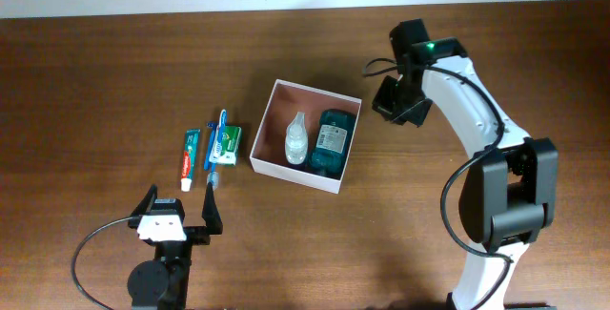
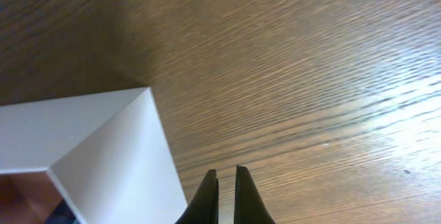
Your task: Pack container
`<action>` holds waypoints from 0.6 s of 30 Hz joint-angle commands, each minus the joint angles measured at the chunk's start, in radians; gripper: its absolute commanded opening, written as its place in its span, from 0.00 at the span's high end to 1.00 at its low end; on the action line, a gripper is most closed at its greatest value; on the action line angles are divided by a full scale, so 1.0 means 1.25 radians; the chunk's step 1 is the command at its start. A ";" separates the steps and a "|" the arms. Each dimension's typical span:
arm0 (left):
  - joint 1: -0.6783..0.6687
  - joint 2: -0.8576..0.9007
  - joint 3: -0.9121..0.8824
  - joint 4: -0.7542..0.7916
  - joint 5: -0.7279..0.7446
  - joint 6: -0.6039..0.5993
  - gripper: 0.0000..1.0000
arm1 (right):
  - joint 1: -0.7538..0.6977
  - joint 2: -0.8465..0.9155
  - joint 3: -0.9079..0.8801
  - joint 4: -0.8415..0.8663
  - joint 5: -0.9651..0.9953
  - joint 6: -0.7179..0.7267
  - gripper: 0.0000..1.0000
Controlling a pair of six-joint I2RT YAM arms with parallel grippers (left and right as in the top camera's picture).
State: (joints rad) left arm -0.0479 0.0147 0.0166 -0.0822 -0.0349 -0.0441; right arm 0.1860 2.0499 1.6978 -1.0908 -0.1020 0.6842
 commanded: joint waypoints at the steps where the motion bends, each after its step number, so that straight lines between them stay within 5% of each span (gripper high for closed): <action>1: 0.004 -0.005 -0.006 0.002 -0.005 0.015 0.01 | 0.025 0.010 -0.005 0.012 0.002 0.004 0.96; 18: 0.004 -0.005 -0.006 0.002 -0.005 0.015 0.01 | 0.040 0.028 -0.005 0.079 0.000 0.046 0.96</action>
State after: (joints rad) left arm -0.0479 0.0147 0.0166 -0.0822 -0.0349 -0.0441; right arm 0.2329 2.0663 1.6978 -1.0012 -0.1024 0.7303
